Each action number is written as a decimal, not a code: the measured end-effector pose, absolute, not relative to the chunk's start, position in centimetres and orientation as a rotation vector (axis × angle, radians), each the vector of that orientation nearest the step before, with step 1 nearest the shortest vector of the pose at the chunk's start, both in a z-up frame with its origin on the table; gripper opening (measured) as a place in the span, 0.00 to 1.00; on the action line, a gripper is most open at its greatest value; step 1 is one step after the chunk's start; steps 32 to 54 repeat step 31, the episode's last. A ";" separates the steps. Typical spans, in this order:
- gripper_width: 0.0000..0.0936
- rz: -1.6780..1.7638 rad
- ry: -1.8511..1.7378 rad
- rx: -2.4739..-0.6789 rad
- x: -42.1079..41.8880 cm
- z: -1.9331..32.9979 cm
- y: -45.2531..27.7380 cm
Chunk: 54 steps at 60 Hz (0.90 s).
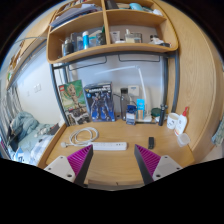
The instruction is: Unplug charger
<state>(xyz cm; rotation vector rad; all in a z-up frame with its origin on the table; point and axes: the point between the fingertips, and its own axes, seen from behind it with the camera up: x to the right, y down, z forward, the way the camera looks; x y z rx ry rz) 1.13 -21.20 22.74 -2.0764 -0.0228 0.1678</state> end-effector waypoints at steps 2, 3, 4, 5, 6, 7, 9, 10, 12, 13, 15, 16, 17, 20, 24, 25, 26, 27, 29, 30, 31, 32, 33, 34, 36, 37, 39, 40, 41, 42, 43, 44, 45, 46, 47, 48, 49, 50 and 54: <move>0.89 0.159 -0.032 -2.080 1.0 22.7 -21.6; 0.90 0.155 -0.037 -2.076 0.9 22.8 -21.7; 0.90 0.152 -0.043 -2.073 0.7 22.8 -21.8; 0.89 0.150 -0.048 -2.070 0.6 22.9 -21.9; 0.90 0.148 -0.053 -2.068 0.5 22.9 -22.0; 0.90 0.148 -0.056 -2.067 0.3 22.9 -22.1; 0.90 0.157 -0.060 -2.069 0.0 22.9 -22.3; 0.90 0.165 -0.059 -2.070 -0.2 22.8 -22.4; 0.90 0.180 -0.057 -2.077 -0.6 22.7 -22.6; 0.89 0.185 -0.054 -2.080 -0.6 22.7 -22.7; 0.90 0.185 -0.052 -2.082 -0.7 22.6 -22.8; 0.90 0.183 -0.052 -2.080 -0.7 22.6 -22.9; 0.90 0.181 -0.052 -2.079 -0.7 22.6 -22.9; 0.90 0.173 -0.054 -2.078 -0.6 22.6 -23.0; 0.90 0.164 -0.055 -2.077 -0.7 22.5 -23.2; 0.90 0.164 -0.054 -2.077 -0.8 22.5 -23.2; 0.89 0.163 -0.054 -2.076 -0.8 22.4 -23.2; 0.89 0.163 -0.054 -2.076 -0.9 22.4 -23.2; 0.90 0.161 -0.053 -2.076 -0.9 22.3 -23.3; 0.89 0.160 -0.053 -2.077 -0.9 22.3 -23.3; 0.89 0.158 -0.054 -2.077 -0.9 22.2 -23.2; 0.89 0.158 -0.054 -2.077 -0.9 22.2 -23.2; 0.89 0.158 -0.054 -2.077 -0.9 22.2 -23.2; 0.89 0.158 -0.054 -2.077 -0.9 22.2 -23.2; 0.89 0.158 -0.054 -2.077 -0.9 22.2 -23.2; 0.89 0.158 -0.054 -2.077 -0.9 22.2 -23.2; 0.89 0.158 -0.054 -2.077 -0.9 22.2 -23.2; 0.89 0.158 -0.054 -2.077 -0.9 22.2 -23.2; 0.89 0.158 -0.054 -2.077 -0.9 22.2 -23.2; 0.89 0.158 -0.054 -2.077 -0.9 22.2 -23.2; 0.89 0.158 -0.054 -2.077 -0.9 22.2 -23.2; 0.89 0.158 -0.054 -2.077 -0.9 22.2 -23.2; 0.89 0.158 -0.054 -2.077 -0.9 22.2 -23.2; 0.89 0.158 -0.054 -2.077 -0.9 22.2 -23.2; 0.89 0.158 -0.054 -2.077 -0.9 22.2 -23.2; 0.89 0.158 -0.054 -2.077 -0.9 22.2 -23.2; 0.89 0.158 -0.054 -2.077 -0.9 22.2 -23.2; 0.89 0.158 -0.054 -2.077 -0.9 22.2 -23.2; 0.89 0.158 -0.054 -2.077 -0.9 22.2 -23.2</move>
